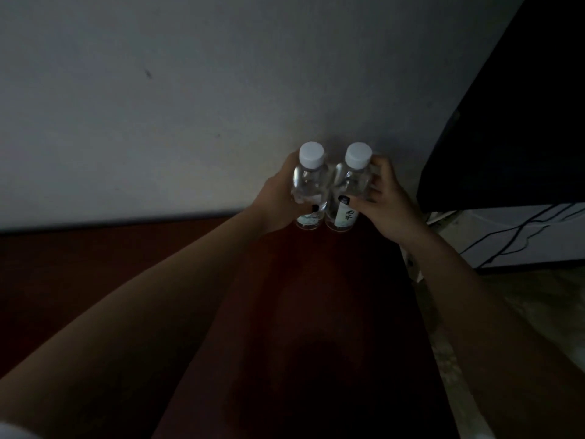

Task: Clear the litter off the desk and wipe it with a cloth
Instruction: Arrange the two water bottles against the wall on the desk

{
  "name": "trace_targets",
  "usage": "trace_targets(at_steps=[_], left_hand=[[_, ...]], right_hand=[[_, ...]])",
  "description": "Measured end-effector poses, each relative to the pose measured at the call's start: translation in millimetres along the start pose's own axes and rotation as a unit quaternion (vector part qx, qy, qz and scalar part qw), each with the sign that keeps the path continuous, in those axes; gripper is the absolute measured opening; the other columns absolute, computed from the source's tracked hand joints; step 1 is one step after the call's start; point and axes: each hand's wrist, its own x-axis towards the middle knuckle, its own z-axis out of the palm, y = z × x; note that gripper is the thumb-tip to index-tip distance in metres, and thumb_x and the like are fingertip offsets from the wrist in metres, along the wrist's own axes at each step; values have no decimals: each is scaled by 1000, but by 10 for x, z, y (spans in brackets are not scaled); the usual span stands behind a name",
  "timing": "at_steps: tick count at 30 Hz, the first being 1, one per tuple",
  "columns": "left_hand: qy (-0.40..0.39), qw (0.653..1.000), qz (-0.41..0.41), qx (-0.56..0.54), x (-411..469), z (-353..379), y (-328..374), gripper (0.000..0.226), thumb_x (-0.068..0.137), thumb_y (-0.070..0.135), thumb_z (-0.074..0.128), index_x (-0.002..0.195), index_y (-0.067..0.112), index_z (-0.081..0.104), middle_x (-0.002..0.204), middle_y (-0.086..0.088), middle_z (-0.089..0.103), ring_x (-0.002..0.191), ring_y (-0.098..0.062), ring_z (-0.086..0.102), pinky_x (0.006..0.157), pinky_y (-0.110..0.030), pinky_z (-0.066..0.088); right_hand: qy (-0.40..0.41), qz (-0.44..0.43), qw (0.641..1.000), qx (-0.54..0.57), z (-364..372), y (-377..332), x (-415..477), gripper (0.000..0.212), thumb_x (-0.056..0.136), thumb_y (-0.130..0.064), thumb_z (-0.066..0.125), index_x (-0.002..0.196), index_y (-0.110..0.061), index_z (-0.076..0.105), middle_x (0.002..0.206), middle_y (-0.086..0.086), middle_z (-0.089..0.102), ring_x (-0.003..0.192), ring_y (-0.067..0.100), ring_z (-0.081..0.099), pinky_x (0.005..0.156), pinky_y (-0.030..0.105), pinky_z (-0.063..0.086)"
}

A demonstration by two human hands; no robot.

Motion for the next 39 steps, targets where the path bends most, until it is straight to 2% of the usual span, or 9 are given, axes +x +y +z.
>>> trace_targets(at_steps=[6,12,16,20,25,30,34,37,39], left_hand=[[3,996,-75,-40,-155,26,-87,74,85,11,67,144,19,24,136,-9,48,122,-23,50,97,-35,46],[-4,998,-61,-7,-105,137,35,69,85,18,68,141,14,29,131,-12,55,111,-27,59,92,-34,48],[-6,999,-50,6,-103,286,69,70,82,21,71,139,12,32,126,-16,56,108,-30,59,92,-41,49],[1,999,-48,2,-109,332,32,70,82,23,72,139,15,33,126,-13,56,105,-27,60,89,-36,49],[2,997,-72,-10,-104,381,9,71,82,20,72,139,12,30,130,-15,51,116,-29,53,97,-43,45],[1,990,-132,-56,-194,375,-43,81,82,25,71,145,16,22,137,-20,43,121,-32,50,101,-46,44],[27,987,-154,-34,-338,138,-123,78,85,26,67,147,17,21,140,-19,37,117,-29,51,97,-40,45],[35,987,-153,-34,-493,-156,-173,71,87,23,65,145,17,25,136,-16,41,117,-27,52,89,-35,48],[36,987,-153,-35,-652,-421,-237,65,88,24,64,143,17,30,132,-13,45,108,-23,56,75,-27,46]], right_hand=[[-17,35,999,-1,45,-37,-38,69,81,-28,68,131,-52,27,137,-16,48,125,5,47,105,44,39],[-11,45,999,-17,-69,-60,-161,66,88,-14,63,133,-45,27,137,-12,49,127,11,45,104,53,39],[-18,79,997,-6,-230,-37,-258,75,89,-18,62,141,-47,17,131,-21,47,128,9,43,104,43,40],[-13,80,996,-20,-226,-24,-285,73,89,-20,62,140,-46,18,129,-25,47,126,7,43,101,35,38],[38,67,997,-16,-142,16,-308,71,87,-17,64,139,-42,22,109,-41,54,105,-18,50,83,15,41],[91,48,994,-29,0,14,-332,71,87,-16,63,142,-36,23,122,-30,48,107,-18,48,72,2,43],[131,32,990,-31,134,9,-340,80,88,-12,63,147,-31,13,151,-3,31,133,13,37,104,32,38],[202,80,976,-10,370,15,-436,92,86,-14,66,149,-28,2,153,-1,30,135,14,36,108,35,34],[302,119,946,22,625,-9,-524,88,81,-13,71,148,-19,16,147,5,38,130,17,41,106,34,36]])
